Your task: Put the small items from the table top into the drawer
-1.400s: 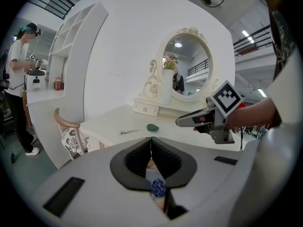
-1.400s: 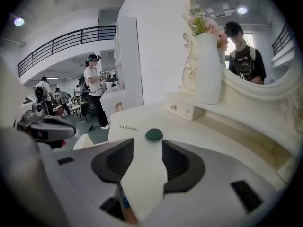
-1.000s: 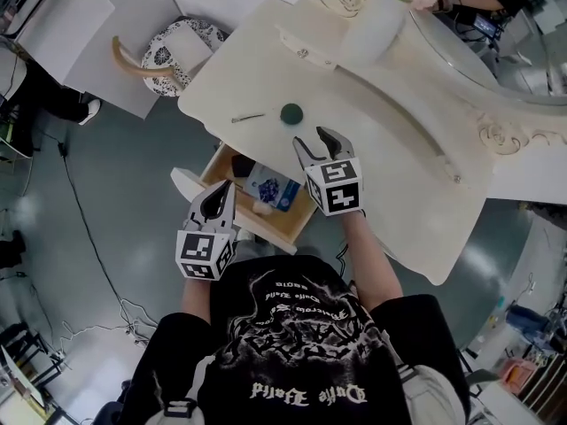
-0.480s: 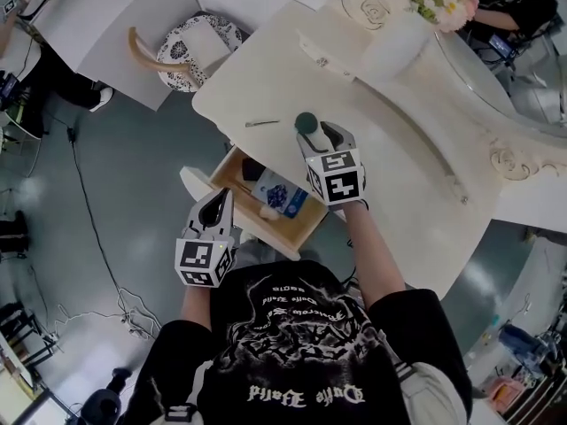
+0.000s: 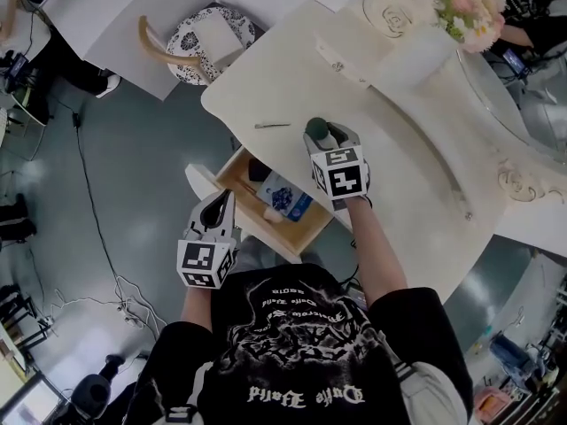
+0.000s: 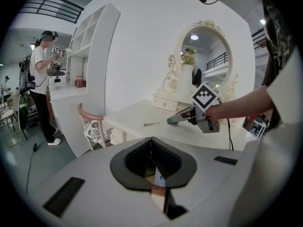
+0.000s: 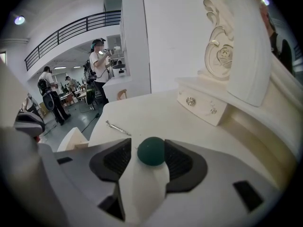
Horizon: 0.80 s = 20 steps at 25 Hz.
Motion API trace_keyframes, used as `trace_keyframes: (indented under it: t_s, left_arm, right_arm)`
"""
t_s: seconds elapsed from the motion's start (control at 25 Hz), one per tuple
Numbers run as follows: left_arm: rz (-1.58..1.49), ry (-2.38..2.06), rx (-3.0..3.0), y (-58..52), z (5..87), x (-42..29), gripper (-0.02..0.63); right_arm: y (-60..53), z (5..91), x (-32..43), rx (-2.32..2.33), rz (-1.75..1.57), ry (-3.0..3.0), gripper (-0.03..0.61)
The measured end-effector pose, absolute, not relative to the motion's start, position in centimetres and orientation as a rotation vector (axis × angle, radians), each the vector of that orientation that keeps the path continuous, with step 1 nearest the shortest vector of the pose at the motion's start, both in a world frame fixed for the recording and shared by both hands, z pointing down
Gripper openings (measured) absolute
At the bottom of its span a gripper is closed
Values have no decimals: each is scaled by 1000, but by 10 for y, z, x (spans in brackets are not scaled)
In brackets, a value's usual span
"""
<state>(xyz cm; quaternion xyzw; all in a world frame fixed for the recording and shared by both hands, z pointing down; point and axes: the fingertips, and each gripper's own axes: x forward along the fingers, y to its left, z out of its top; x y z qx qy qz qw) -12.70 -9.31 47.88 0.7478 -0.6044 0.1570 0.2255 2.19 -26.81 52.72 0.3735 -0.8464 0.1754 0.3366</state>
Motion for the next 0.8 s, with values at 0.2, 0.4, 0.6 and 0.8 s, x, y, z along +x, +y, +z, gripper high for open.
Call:
trace_keyframes:
  t_s: [0.2,0.4,0.6,0.8]
  left_arm:
    - [448,-1664,2039,-94,484,-128,15]
    - [496,-1658,2038,-93,489,-127,15]
    - [505,-1657,2028,-92,492,-129,15]
    - [505,-1652,2039,-94,490,-126,15]
  right_arm:
    - [-276,534,23,977,468,-2189,210]
    - [-279,544,24,968,467,-2162,210]
    - [-279,548,22,963,442,-2142,209]
    - [-280,548,24,979,448,-2132,183]
